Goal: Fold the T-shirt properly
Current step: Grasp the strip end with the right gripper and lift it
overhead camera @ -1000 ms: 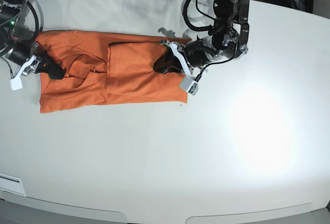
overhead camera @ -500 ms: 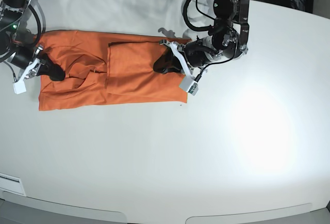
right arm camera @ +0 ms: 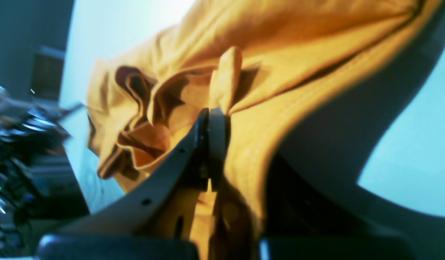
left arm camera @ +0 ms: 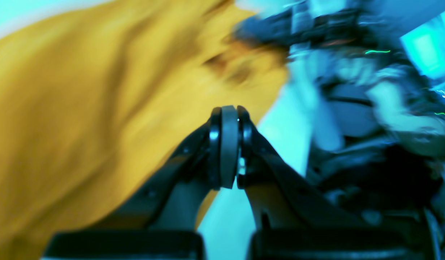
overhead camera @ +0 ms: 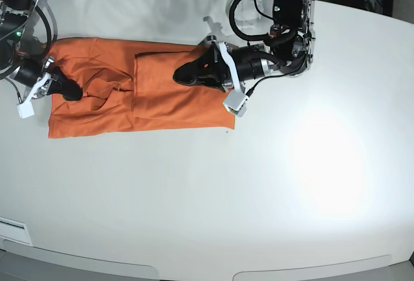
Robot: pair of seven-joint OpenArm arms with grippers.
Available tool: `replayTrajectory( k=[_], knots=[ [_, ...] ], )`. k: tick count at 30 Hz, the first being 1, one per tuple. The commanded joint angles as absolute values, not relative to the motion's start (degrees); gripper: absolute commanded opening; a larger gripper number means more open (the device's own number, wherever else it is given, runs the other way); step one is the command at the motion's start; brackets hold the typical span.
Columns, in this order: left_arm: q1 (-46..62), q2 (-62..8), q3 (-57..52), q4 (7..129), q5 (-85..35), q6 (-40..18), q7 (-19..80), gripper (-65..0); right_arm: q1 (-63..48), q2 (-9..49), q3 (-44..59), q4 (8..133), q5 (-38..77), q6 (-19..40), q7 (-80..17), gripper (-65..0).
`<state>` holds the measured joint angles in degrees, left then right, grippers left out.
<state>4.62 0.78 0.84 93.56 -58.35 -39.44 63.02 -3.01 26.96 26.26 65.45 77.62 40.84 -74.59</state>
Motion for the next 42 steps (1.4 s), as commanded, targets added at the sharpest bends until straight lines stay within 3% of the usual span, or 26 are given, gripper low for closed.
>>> replayTrajectory(
  k=[1,5,19,27,31,35,42],
  knots=[
    [3.4,1.0,1.0,94.5,-61.6,-40.0,63.5,-62.0,-3.0,28.5,26.3,66.4,75.1,40.0,-75.5,-65.0],
    [1.8,1.0,1.0,94.5,-64.6,-40.0,66.8,-50.0,-3.0,30.6,26.3,71.4,70.9,40.0,-75.4,-65.0],
    [1.7,-2.5,1.0,94.5,-60.2,-40.0,67.4,-49.7,-3.0,35.1,26.8,92.7,51.0,40.0,-72.6,-65.0],
    [1.8,-6.9,0.8,94.5,-60.0,-40.0,67.3,-49.8,-3.1,35.0,26.8,107.6,51.2,33.2,-73.8,-65.0],
    [1.8,-7.0,-1.5,94.5,-59.8,-40.0,67.3,-49.8,-5.3,34.7,26.8,115.6,52.8,33.6,-72.6,-65.0],
    [1.9,-7.0,-4.4,94.5,-59.9,-40.0,67.3,-49.8,-8.1,31.5,26.8,119.5,61.6,36.3,-72.6,-65.0],
    [2.1,-7.0,-5.1,94.5,-60.3,-40.0,67.3,-49.8,-9.0,19.9,26.6,120.2,68.8,40.0,-72.7,-65.0]
  ],
)
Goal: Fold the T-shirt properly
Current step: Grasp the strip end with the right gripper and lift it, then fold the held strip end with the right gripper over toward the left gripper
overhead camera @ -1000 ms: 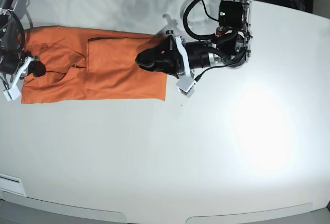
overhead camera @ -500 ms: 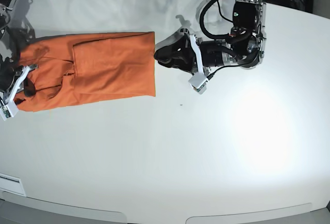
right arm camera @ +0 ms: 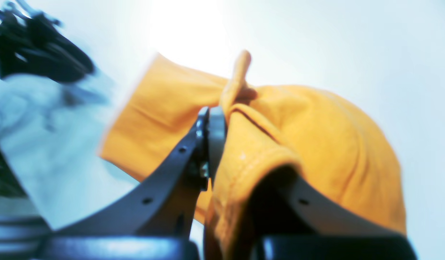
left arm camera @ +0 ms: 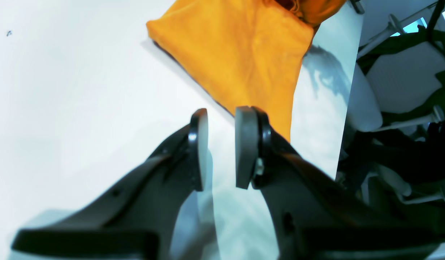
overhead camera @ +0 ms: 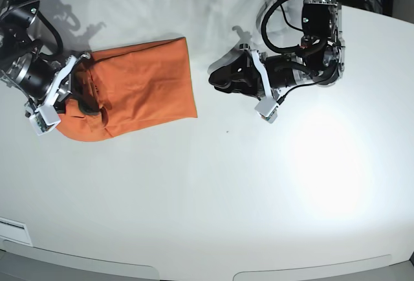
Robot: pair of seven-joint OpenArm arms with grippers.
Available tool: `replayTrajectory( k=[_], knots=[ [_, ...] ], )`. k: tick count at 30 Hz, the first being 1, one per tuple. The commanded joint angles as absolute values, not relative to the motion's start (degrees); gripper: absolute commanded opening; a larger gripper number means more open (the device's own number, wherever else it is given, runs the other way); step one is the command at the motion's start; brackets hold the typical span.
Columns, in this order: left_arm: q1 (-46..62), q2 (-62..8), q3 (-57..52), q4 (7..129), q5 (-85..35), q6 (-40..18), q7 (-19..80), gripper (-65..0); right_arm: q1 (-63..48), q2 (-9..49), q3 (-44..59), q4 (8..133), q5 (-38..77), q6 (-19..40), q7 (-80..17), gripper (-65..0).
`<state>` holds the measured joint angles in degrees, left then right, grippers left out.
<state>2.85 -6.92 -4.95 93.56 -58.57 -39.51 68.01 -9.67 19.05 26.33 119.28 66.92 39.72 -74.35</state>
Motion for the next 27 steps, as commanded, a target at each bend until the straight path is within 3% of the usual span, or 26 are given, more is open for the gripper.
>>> replayTrajectory(
  k=[1,6,15,27],
  knots=[
    [2.1,-7.0,-5.1,94.5,-60.3,-40.0,67.4,-49.8,-9.0,18.3,26.6,120.2,69.3,40.0,-72.7,-65.0],
    [2.2,-7.0,-5.1,94.5,-60.3,-40.0,67.3,-49.8,-9.0,12.0,26.6,120.1,70.6,40.0,-73.4,-65.0],
    [2.2,-7.0,-5.1,94.5,-60.3,-40.0,67.3,-49.8,-9.4,5.6,26.5,120.1,78.2,40.0,-79.2,-65.0],
    [2.2,-7.0,-5.1,94.5,-60.3,-40.0,66.9,-49.8,-12.3,3.8,12.1,119.8,69.5,40.0,-77.8,-65.0]
  ],
)
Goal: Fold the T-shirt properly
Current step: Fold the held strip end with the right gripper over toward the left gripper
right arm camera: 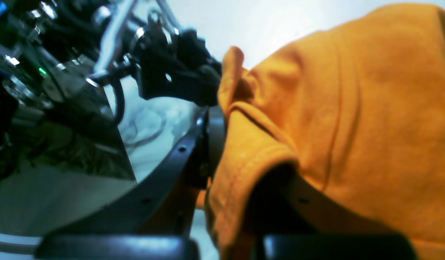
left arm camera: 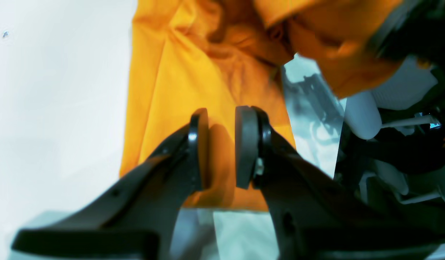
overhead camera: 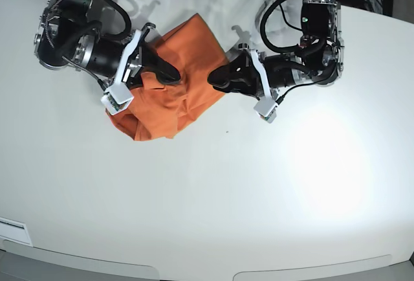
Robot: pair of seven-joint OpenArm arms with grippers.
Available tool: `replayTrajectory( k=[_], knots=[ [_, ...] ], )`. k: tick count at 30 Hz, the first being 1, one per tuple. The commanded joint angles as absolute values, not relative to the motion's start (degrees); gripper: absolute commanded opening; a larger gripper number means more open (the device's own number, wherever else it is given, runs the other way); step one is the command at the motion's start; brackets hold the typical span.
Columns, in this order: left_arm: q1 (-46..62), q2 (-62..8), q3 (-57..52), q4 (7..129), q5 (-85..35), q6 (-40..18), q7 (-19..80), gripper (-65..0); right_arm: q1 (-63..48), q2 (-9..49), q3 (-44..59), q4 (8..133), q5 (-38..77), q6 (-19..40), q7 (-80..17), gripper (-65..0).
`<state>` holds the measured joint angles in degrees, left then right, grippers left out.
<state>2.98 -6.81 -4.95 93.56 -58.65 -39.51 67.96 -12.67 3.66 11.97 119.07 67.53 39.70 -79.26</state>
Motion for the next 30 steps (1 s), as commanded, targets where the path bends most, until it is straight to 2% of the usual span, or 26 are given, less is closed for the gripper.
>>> replayTrajectory(
  k=[1,6,7,10,11,12,19,30],
  knots=[
    [2.2,-7.0,-5.1,94.5,-60.3,-40.0,66.9,-49.8,-12.5,3.8,10.8,119.8,67.7,40.0,-77.1,-65.0],
    [2.2,-7.0,-5.1,94.5,-60.2,-40.0,66.7,-49.8,-12.8,3.8,4.5,116.6,61.2,40.0,-73.1,-65.0],
    [2.2,-7.0,-5.1,94.5,-60.2,-40.0,66.5,-49.8,-12.8,3.8,3.1,115.2,60.2,40.0,-72.0,-62.3],
    [2.2,-7.0,-5.1,94.5,-60.2,-40.0,66.0,-49.8,-12.7,3.8,-1.4,110.9,56.5,40.0,-70.0,-38.1],
    [2.1,-7.0,-5.1,94.5,-60.2,-40.0,66.0,-49.8,-12.5,3.8,-2.9,109.6,55.8,40.0,-70.0,-31.3],
    [1.9,-7.0,-5.1,94.5,-60.2,-40.0,66.1,-49.8,-12.3,3.8,-4.3,109.0,55.4,40.0,-70.1,-27.9],
    [-2.0,-11.3,-6.7,94.5,-60.2,-40.0,66.3,-49.8,-12.4,3.8,-10.2,114.1,62.4,40.0,-70.0,-27.3],
    [-2.9,-17.0,-14.5,94.5,-60.7,-40.0,66.3,-49.8,-9.4,3.8,-10.5,123.4,59.6,40.0,-69.8,-27.4]
  ],
)
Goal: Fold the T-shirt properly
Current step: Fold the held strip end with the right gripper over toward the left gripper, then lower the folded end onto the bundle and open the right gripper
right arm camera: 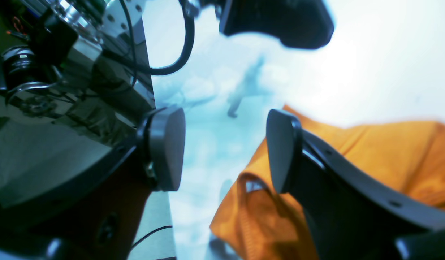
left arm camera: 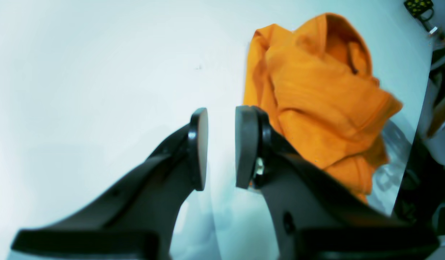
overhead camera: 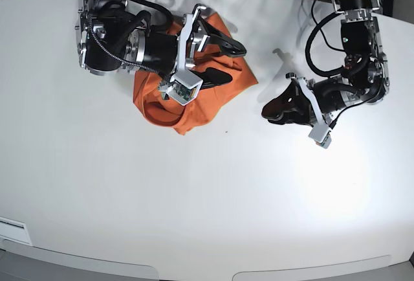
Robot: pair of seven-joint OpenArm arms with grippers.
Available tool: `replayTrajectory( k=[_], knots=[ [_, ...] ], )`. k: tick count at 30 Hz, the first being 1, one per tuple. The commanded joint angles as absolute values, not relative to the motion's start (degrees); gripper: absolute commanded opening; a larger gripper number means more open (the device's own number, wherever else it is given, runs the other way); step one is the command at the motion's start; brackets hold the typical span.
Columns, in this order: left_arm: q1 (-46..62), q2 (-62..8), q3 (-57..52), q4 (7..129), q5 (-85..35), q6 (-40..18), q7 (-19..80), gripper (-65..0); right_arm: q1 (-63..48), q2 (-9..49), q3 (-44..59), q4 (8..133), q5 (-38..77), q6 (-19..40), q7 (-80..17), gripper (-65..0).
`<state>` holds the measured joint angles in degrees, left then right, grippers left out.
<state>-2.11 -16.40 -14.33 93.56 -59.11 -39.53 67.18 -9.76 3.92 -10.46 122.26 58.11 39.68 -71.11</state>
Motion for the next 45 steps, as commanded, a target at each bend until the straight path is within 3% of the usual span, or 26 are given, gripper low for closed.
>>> replayTrajectory(
  k=[1,4,8,14,19,24,26,29,30,36,45],
  knots=[
    [-2.7,-17.5,-14.5,94.5,-60.7,-40.0,66.2,-49.8,-9.3,3.8,-10.5,124.1,59.6,40.0,-69.8,-27.4],
    [-2.2,-18.4,-14.5,94.5,-60.4,-40.0,66.3,-49.8,-9.3,3.8,-10.5,125.7,57.3,40.0,-70.1,-27.4],
    [-2.0,-20.5,-14.5,94.5,-60.3,-40.0,66.3,-49.8,-9.4,3.9,-10.5,125.8,44.1,40.0,-70.0,-27.4],
    [-1.7,-21.3,-14.5,94.5,-60.5,-40.0,66.3,-49.8,-10.7,5.0,-10.5,124.8,33.9,40.0,-63.1,-27.8],
    [-1.6,-21.3,-14.5,94.5,-60.8,-40.0,66.3,-49.8,-10.8,5.0,-10.5,124.5,32.3,40.0,-62.8,-39.7],
    [-1.4,-21.3,-14.5,94.5,-61.1,-40.0,66.4,-49.8,-12.1,5.9,-10.5,124.5,31.7,40.0,-62.7,-40.2],
    [-1.4,-21.3,-14.5,94.5,-61.2,-40.0,66.5,-49.8,-12.4,5.9,-10.5,124.5,31.3,40.0,-62.4,-47.0],
    [-1.4,-21.3,-14.5,94.5,-61.6,-40.0,66.5,-49.8,-12.4,5.9,-10.5,124.5,31.3,40.0,-61.0,-63.3],
    [-1.4,-21.3,-14.5,94.5,-61.9,-40.0,66.5,-49.8,-12.4,5.9,-10.5,124.5,31.2,40.0,-60.0,-65.0],
    [-1.4,-21.3,-14.5,94.5,-62.6,-40.0,66.5,-49.8,-12.4,5.2,-10.5,124.5,31.9,40.0,-52.0,-65.0],
    [-1.4,-21.3,-14.5,94.5,-62.7,-40.0,66.5,-49.8,-12.3,-2.3,-10.5,124.5,37.0,40.0,-51.6,-65.0]
  ],
)
